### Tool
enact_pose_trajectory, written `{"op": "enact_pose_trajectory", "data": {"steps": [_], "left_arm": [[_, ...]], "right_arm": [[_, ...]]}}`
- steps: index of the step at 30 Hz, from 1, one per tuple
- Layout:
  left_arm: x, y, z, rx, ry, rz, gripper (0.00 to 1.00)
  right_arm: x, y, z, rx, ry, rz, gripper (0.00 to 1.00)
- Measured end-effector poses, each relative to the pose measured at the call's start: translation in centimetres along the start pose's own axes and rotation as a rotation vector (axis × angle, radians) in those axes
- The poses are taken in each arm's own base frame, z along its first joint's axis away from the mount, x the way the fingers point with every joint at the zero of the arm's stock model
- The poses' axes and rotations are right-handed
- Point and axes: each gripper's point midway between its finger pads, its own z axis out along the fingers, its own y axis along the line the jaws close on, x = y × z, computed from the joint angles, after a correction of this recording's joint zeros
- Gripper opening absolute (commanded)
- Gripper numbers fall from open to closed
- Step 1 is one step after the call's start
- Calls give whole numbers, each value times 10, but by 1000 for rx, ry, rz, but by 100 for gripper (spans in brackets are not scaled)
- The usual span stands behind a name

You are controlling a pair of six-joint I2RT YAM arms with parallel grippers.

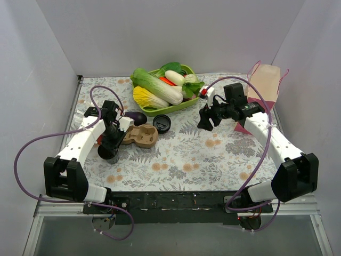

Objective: Pack the takeout coffee

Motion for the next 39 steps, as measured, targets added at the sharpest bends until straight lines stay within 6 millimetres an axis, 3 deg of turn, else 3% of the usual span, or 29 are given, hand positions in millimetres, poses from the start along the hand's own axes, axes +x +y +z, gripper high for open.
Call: {"op": "enact_pose_trajectory", "data": {"steps": [6, 19, 27, 33, 39], "left_arm": [[-2, 1, -3, -3, -5, 1, 0], [-3, 9, -10, -51, -2, 10, 0], [-13, 16, -36, -107, -66, 26, 0], [8, 20, -32, -144, -21, 39, 0], [6, 25, -38, -171, -25, 53, 0]], "right_arm": [[0, 0, 0, 0, 0, -1, 68], [-2, 0, 1, 1, -5, -4, 68], [-2, 0, 1, 0, -5, 8, 68], [-2, -2, 4, 2, -10, 10, 68], [-3, -2, 4, -1, -14, 14, 68]]}}
